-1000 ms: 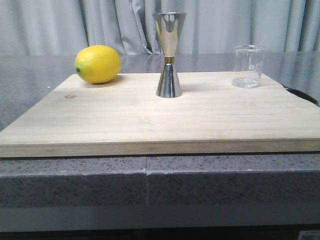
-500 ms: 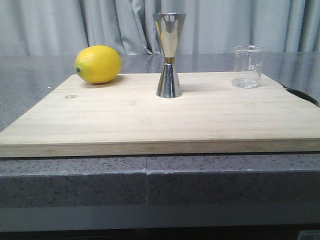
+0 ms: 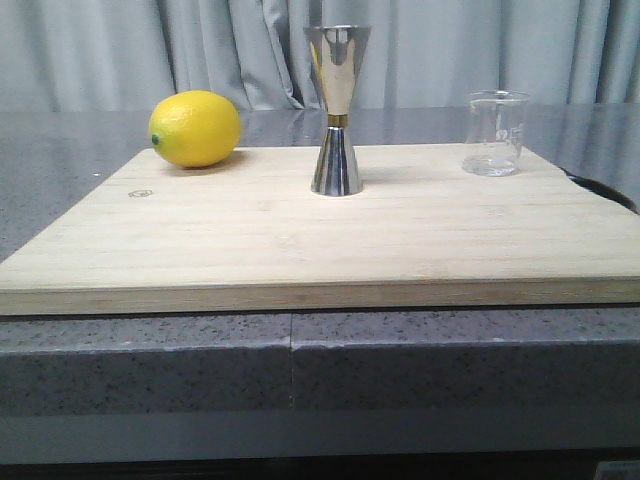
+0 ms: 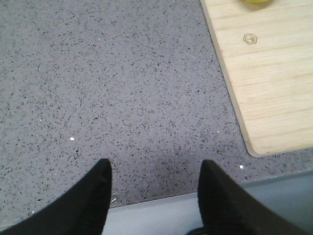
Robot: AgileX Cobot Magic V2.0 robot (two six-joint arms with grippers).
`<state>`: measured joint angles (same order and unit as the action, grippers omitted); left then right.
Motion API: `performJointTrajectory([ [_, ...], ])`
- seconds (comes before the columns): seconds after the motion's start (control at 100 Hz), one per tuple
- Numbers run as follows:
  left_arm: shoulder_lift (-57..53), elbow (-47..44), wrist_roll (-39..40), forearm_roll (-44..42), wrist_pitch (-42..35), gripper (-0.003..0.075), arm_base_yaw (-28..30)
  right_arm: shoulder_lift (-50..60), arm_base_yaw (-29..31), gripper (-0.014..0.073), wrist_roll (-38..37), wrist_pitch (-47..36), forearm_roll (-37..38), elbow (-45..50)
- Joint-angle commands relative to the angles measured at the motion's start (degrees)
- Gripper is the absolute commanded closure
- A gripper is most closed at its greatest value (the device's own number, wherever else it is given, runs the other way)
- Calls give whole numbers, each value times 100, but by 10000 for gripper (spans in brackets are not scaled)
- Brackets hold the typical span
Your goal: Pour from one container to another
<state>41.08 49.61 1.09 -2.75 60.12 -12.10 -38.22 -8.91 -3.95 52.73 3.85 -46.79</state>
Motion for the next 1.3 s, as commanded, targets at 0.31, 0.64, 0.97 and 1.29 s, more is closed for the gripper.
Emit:
performJointTrajectory([
  [0.31,-7,134,60,51,-527,682,12,9,-9,606,70,-376,22,-147],
  [0.64,-7,134,60,62,-527,741,12,9,-9,662,70,-412,22,-147],
  [0.97,-7,134,60,62,-527,741,12,9,-9,662,70,-412,22,-147],
  [1.29,-725,-446,-9,275,-1084,741,261,9,-9,662,70,-402,22,-147],
])
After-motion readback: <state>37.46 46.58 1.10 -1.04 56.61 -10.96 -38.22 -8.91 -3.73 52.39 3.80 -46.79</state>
